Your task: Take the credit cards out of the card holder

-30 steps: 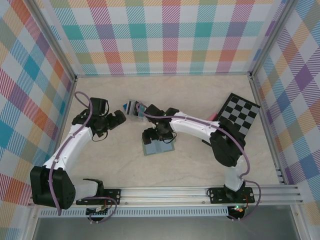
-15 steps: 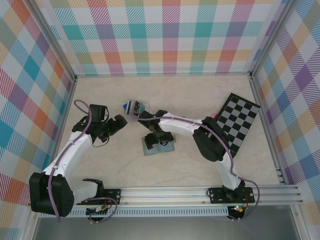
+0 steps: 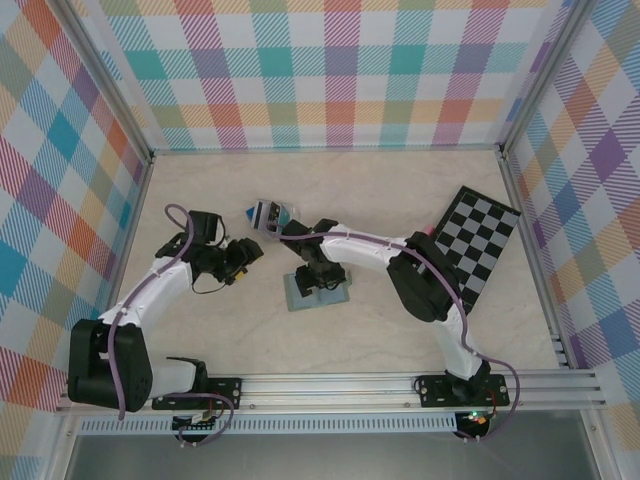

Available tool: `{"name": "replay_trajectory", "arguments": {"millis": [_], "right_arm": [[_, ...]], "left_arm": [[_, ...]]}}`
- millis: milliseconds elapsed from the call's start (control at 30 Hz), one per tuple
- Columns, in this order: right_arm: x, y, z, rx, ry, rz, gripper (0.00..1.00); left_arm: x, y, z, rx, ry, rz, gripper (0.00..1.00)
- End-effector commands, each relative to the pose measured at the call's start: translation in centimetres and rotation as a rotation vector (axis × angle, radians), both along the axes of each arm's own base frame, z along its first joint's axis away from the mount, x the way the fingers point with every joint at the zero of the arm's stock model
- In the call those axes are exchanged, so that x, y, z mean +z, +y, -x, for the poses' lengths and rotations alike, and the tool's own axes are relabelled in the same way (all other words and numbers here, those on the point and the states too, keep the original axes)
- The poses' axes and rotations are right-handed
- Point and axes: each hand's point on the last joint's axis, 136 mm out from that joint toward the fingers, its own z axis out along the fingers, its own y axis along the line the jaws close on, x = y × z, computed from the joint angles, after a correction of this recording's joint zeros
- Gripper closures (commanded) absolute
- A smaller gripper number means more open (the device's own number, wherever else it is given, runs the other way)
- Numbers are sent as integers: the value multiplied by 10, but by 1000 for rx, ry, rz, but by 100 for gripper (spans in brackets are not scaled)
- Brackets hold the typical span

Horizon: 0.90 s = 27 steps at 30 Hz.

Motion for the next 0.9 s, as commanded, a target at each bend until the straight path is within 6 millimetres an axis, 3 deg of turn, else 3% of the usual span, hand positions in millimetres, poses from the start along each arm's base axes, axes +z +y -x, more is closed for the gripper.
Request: {"name": "replay_trajectory", "arguments": {"millis": [0,233,567,867], "right_arm": [[-28,-25,9,-7,56,89,35],[-26,-25,7,-17,62,70,39],[-26,-25,7,-25,68,60,40],[-27,-26,8,-30,72,58,41]], "left_arm": [[-4,-20,4,-48,17,83,42],[-29,-48,15,-95,84,113,55],[-58,-87,30,-167,154,100,62],[-82,-93,33,-174,222,60,72]]}}
